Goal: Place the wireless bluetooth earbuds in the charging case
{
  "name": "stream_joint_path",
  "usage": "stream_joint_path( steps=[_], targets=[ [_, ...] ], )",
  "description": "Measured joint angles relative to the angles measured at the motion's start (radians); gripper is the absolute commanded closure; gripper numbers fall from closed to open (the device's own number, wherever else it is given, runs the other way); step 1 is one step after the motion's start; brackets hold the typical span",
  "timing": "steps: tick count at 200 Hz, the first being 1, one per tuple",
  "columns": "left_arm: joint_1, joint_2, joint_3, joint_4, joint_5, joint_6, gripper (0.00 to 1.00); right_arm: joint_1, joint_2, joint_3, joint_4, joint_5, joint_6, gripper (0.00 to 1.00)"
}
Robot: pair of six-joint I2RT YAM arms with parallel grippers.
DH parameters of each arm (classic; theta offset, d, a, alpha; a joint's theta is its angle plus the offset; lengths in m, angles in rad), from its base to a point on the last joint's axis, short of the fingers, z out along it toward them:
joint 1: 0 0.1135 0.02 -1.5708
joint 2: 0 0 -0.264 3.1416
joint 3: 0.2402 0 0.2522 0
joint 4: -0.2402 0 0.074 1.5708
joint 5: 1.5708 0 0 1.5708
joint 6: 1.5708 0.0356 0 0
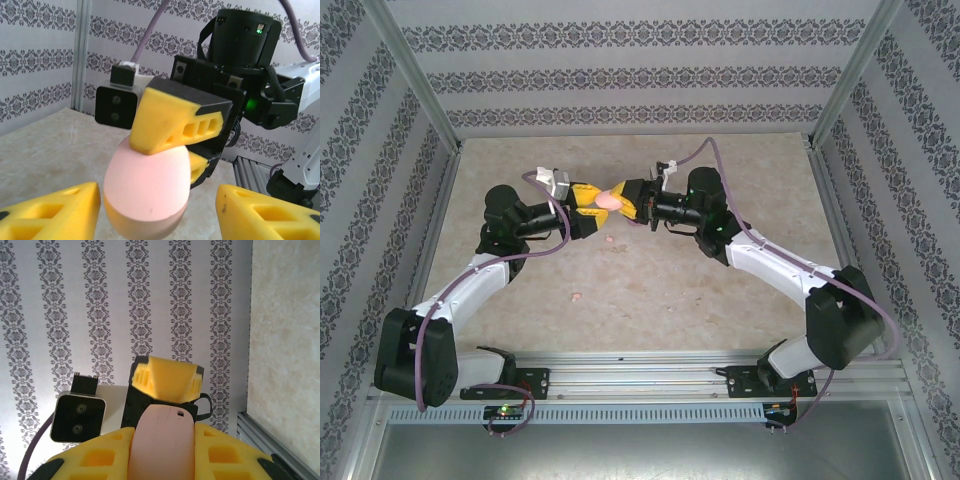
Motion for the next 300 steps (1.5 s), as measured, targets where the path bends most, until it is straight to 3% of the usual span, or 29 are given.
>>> stream_joint_path(
  steps=[62, 96, 137, 177, 251, 300],
  targets=[
    [-0.013, 0.053, -0.013, 0.096, -0.008, -0.042, 0.35, 0.0, 0.015, 0.0, 0.064, -0.019, 0.051, 0.89],
    [-0.013, 0.082, -0.024, 0.14, -0.015, -0.079, 0.44, 0.0, 0.027, 0.0, 0.077, -0.031, 0.057, 0.89],
    [-0.013, 0.081, -0.024, 0.154, -0.015, -0.087, 0.45, 0.0, 0.032, 0.0, 0.092, -0.037, 0.071, 0.89],
    [-0.019, 0.083, -0.024, 0.188, -0.011, -0.111, 0.58, 0.0, 0.034, 0.0, 0.117, -0.036, 0.08, 0.89],
    [-0.019, 0.108, -0.024, 0.278, -0.007, -0.177, 0.45, 0.0, 0.036, -0.002, 0.128, -0.04, 0.081, 0.89],
    [-0.019, 0.108, -0.024, 0.274, -0.003, -0.175, 0.58, 0.0, 0.04, -0.002, 0.129, -0.043, 0.087, 0.89]
  ],
)
